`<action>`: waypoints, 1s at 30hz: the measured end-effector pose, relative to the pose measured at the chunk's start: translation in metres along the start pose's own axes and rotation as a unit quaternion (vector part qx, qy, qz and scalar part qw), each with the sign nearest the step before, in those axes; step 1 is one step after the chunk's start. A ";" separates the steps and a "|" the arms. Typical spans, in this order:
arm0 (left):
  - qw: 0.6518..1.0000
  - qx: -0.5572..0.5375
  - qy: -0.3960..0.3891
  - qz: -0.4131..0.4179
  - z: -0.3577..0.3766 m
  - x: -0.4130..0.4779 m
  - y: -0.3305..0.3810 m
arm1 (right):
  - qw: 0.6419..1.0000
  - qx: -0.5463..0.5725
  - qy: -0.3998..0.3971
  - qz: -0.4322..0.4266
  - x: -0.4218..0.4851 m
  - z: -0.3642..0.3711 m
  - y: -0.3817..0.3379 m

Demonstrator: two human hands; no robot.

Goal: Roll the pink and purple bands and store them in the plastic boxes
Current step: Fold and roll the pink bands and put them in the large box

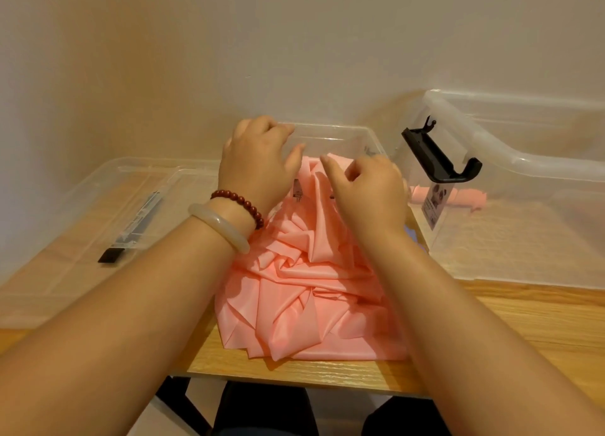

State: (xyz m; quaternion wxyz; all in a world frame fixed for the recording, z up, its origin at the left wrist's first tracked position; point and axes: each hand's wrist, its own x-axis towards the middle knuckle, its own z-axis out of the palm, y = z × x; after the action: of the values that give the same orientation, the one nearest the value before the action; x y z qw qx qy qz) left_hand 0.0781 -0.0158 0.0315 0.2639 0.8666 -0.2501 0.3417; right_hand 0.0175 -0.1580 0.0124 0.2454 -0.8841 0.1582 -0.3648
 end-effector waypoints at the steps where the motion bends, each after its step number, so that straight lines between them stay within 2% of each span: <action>1: 1.000 -0.002 0.011 0.000 0.002 -0.005 0.002 | 1.000 -0.002 -0.007 0.005 -0.005 0.003 0.000; 5: 0.998 -0.027 -0.031 -0.057 0.005 -0.017 0.009 | 0.996 0.071 -0.037 0.035 -0.015 0.010 -0.001; 9: 0.989 -0.076 -0.051 -0.114 0.005 -0.022 0.018 | 0.976 0.207 -0.026 0.065 -0.020 0.001 -0.005; 11: 0.982 -0.109 -0.066 -0.141 0.005 -0.022 0.022 | 0.970 0.235 -0.029 0.064 -0.022 -0.001 -0.004; 18: 0.954 -0.218 -0.042 -0.203 0.008 -0.022 0.023 | 0.963 0.257 -0.006 0.076 -0.024 -0.003 -0.004; 21: 0.940 -0.252 -0.020 -0.228 0.007 -0.020 0.021 | 0.964 0.241 0.039 0.106 -0.019 -0.008 -0.002; 25: 0.913 -0.310 -0.023 -0.263 0.005 -0.014 0.017 | 0.971 0.202 0.051 0.114 -0.011 -0.009 -0.003; 27: 0.903 -0.337 -0.018 -0.265 0.004 -0.010 0.017 | 0.972 0.198 0.055 0.110 -0.007 -0.010 -0.008; 30: 0.911 -0.341 0.011 -0.231 -0.001 -0.007 0.017 | 0.968 0.219 0.068 0.101 0.003 -0.015 -0.009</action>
State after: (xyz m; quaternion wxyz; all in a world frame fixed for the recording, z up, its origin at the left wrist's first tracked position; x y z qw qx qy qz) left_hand 0.0625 -0.0259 0.0315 0.6178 0.7537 -0.1410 0.1742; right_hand 0.0098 -0.1567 0.0279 0.4572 -0.7616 0.1796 -0.4228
